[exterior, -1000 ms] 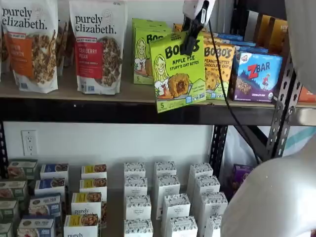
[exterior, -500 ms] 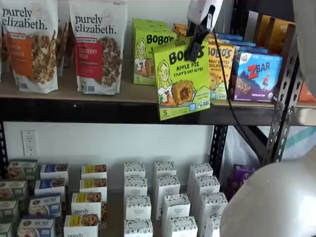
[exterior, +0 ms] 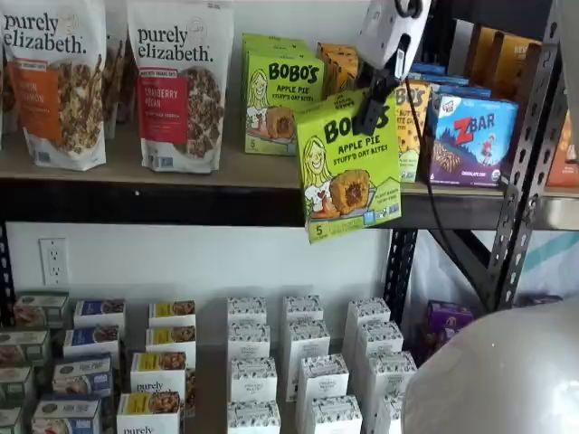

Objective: Pick the green box on the top shelf, the fourth from the left

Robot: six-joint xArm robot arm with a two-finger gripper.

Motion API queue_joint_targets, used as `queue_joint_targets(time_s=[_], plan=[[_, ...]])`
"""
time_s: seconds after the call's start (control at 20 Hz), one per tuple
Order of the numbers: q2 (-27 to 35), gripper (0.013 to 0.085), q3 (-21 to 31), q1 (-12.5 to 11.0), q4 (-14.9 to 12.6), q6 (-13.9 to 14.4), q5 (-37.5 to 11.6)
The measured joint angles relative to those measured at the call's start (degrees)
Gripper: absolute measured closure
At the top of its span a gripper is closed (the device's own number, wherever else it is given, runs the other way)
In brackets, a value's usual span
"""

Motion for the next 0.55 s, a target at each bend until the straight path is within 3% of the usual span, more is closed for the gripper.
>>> queue_joint_targets(time_s=[0.55], plan=[[-2.79, 0.0650, 3.93, -2.24, 0.20, -2.44, -0.05]])
